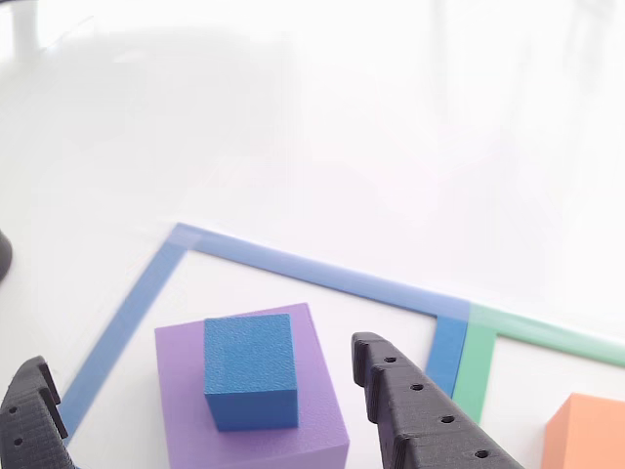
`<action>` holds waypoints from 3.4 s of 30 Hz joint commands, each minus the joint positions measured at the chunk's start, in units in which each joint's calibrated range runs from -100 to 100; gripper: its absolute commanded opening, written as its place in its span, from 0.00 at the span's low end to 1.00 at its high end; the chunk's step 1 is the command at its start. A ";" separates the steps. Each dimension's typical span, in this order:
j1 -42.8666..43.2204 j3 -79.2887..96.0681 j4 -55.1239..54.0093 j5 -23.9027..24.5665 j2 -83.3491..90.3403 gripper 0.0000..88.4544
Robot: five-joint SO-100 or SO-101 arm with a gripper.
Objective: Tower of hanoi
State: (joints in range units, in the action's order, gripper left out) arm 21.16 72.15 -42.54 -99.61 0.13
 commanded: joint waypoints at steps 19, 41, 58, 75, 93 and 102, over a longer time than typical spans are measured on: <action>1.37 -5.32 -5.34 -0.39 -6.46 0.39; 2.21 -4.32 -4.85 -0.39 -6.62 0.14; 2.13 -3.14 -4.61 -0.39 -5.42 0.05; -1.22 -21.13 44.84 -0.39 22.87 0.04; -10.37 -71.74 118.34 -0.39 34.17 0.04; -17.16 -76.83 124.32 -0.39 36.73 0.04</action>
State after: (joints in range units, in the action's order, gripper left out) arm 7.33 -1.65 81.14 -100.00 34.07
